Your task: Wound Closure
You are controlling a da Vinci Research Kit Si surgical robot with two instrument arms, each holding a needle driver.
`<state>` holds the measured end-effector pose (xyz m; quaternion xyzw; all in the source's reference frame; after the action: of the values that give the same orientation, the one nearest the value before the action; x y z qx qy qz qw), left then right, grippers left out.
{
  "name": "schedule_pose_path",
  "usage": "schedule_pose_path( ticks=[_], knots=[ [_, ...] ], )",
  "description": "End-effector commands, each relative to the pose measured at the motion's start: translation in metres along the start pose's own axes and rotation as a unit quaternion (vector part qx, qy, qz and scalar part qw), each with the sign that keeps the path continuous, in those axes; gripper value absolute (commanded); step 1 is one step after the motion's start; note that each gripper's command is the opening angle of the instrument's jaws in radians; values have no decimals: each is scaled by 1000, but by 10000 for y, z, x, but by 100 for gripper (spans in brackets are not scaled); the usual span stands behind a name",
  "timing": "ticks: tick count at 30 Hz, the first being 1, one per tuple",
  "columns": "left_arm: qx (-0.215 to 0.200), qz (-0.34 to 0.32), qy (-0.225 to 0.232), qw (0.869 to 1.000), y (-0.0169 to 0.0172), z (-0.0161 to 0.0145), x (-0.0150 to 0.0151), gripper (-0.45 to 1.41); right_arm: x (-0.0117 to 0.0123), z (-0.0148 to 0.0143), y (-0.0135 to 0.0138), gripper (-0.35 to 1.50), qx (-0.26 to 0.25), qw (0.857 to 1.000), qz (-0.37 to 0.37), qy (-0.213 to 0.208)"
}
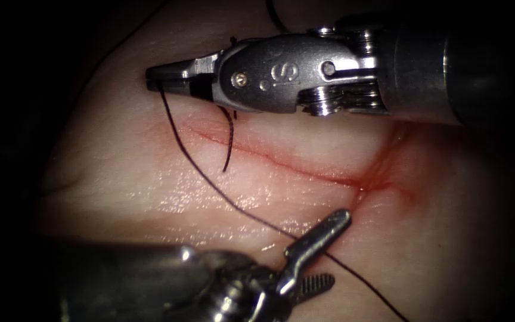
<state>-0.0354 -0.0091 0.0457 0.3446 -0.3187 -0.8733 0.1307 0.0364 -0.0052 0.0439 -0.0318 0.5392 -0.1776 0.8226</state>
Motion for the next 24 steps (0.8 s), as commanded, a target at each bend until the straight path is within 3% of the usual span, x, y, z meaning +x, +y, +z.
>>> schedule_pose_path(
  ticks=[1, 5, 6, 7, 8, 15, 18, 24],
  knots=[
    [5, -2, -2, 1000, 3, 8, 0, 79, -2, 6, 4, -35, 0, 1000, -2, 1],
    [9, -2, 8, 1000, 6, 11, 1, 74, -2, 4, 4, -35, 0, 1000, 2, 0],
    [11, -2, 11, 1000, 7, 11, 3, 54, -4, 4, 4, -35, 0, 1000, 5, 0],
    [16, -3, 15, 1000, 7, 9, 7, -5, -5, 4, 4, -35, 0, 1000, 5, -1],
    [20, -4, 21, 1000, 7, 7, 10, -45, -6, 3, 4, -35, 0, 1000, 8, -1],
    [13, 20, 55, 998, 10, -8, 19, -45, -9, -3, 1, -35, 2, 1000, 13, 0],
    [4, 23, 68, 997, 8, -40, 9, -45, -11, -13, -4, -35, -1, 1000, 18, 5],
    [-8, 26, 28, 999, -4, -118, -40, -45, -9, -34, -18, -35, -4, 999, 28, 17]
  ],
)
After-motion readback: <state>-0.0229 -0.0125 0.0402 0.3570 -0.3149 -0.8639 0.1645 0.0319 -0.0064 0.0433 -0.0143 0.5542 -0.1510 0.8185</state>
